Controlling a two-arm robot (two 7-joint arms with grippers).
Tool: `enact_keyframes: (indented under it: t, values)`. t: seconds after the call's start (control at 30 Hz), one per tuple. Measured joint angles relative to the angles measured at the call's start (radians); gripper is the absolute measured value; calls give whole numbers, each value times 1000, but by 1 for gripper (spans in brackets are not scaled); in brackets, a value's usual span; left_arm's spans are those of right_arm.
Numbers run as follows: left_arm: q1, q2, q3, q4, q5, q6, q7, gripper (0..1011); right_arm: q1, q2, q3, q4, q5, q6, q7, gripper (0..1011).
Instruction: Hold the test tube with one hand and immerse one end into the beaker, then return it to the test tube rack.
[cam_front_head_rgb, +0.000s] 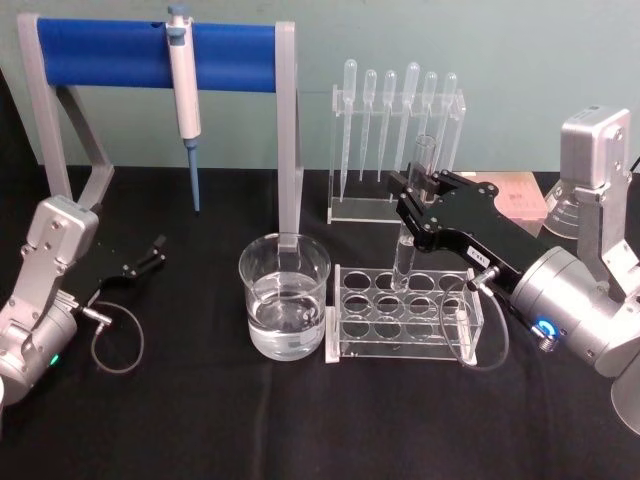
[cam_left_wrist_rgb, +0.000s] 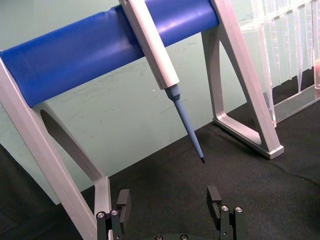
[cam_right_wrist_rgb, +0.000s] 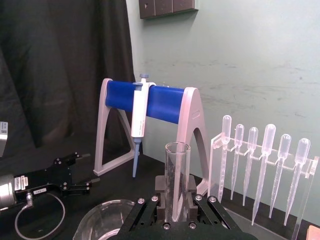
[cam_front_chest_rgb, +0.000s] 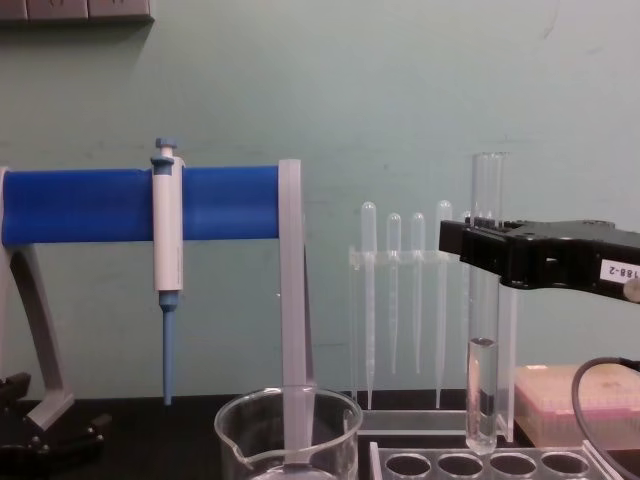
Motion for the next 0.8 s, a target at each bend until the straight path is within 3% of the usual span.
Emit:
enact_keyframes:
  t: [0.8]
  values:
    - [0, 0, 0, 0, 0, 0, 0, 1000, 0, 0, 0, 0, 0, 0, 0, 226]
